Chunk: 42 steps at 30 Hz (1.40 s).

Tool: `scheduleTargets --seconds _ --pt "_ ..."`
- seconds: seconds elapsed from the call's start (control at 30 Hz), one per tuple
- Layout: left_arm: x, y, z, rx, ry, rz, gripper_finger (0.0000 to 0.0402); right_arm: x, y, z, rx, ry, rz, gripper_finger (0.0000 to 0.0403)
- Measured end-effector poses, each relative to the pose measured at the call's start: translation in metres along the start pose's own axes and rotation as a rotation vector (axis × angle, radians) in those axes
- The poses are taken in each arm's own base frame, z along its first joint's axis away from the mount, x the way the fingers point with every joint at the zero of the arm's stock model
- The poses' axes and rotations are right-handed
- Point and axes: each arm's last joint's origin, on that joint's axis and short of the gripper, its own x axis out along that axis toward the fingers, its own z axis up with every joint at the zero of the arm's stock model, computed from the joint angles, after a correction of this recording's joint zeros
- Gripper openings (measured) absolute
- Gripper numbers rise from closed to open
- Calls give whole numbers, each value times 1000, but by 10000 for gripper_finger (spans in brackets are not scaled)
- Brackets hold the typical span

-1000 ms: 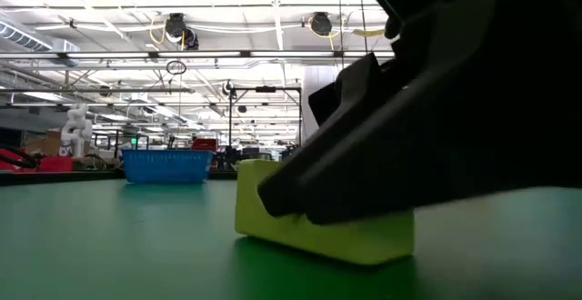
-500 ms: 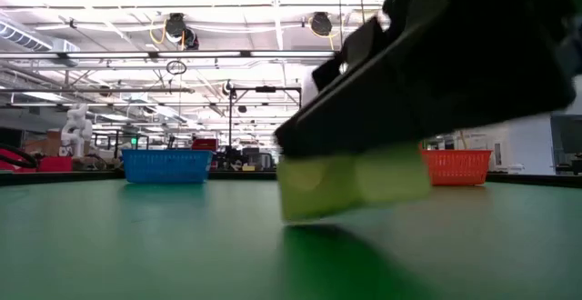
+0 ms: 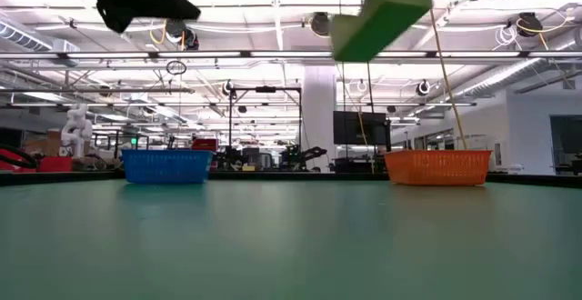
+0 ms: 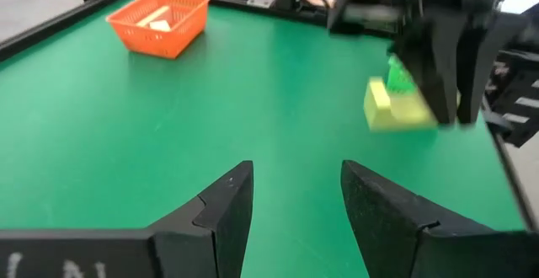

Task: Sort & place blocks by color
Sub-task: Put the green block in the green basket

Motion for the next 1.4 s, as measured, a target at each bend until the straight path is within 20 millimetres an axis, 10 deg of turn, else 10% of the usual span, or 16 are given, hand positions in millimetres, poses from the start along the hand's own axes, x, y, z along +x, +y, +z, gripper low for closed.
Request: scheduleTargets --seconds 0.6,1.4 --pt "21 1 -3 -46 -25 34 182 -81 44 -15 884 588 200 26" --pt "27 8 2 -86 -39 60 182 -101 69 -37 1036 834 76 117"
